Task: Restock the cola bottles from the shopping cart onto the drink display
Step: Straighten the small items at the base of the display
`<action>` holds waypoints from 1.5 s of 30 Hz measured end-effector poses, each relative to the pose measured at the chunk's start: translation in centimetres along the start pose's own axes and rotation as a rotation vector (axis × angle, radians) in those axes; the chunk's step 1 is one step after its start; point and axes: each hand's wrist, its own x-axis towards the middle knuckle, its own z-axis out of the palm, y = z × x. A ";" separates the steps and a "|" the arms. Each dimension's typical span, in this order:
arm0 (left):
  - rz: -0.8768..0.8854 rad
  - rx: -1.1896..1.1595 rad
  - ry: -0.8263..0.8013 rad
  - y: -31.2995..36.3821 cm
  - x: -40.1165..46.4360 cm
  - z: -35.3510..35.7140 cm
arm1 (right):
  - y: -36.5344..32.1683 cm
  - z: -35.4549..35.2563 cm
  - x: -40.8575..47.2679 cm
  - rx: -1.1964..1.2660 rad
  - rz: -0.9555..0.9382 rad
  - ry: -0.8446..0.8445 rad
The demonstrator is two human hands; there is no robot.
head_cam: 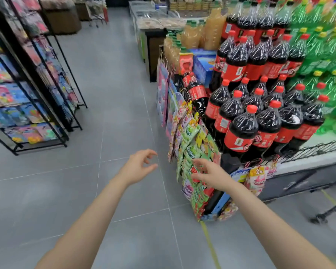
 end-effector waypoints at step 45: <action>0.855 0.104 -0.458 -12.0 75.9 0.1 | -3.0 -20.2 57.1 0.086 0.450 0.821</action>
